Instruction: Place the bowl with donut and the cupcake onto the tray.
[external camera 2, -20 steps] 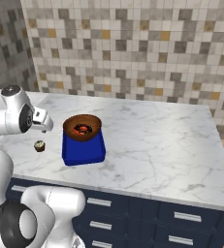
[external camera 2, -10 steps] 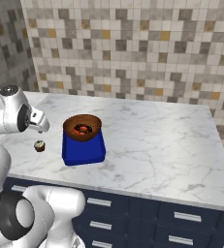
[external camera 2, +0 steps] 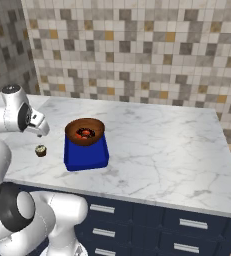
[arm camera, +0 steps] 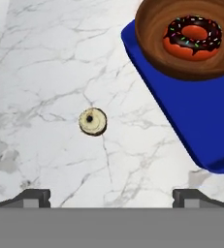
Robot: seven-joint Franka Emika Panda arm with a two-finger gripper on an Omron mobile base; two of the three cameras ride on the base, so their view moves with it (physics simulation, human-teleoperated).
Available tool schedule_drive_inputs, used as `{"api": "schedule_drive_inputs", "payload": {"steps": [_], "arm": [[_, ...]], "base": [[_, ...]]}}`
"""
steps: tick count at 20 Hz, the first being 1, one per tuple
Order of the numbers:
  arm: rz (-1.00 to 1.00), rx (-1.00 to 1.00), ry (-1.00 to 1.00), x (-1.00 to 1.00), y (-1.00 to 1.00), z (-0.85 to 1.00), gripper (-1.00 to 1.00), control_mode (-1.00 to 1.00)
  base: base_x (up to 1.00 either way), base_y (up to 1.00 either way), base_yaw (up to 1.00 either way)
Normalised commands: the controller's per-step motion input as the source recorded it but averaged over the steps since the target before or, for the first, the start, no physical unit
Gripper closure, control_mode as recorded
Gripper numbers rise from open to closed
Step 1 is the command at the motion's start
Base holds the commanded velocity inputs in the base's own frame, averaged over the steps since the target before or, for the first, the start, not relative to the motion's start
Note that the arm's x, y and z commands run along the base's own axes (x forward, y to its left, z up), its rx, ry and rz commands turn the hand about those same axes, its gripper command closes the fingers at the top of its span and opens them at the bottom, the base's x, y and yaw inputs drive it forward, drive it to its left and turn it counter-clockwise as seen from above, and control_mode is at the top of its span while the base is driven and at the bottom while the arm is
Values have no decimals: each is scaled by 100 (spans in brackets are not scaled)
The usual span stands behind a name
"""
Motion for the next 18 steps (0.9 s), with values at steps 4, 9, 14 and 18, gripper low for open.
{"api": "schedule_drive_inputs", "payload": {"steps": [4, 9, 14, 18], "arm": [[-1, 0, 0, 20, 10, -21, -100, -100], [0, 0, 0, 16, 8, -32, -100, -100], [0, 0, 0, 18, 5, -28, -100, -100], [0, 0, 0, 19, 7, -21, -100, -100]], "base": [[0, 0, 0], [0, 0, 0], [0, 0, 0], [0, 0, 0]]}}
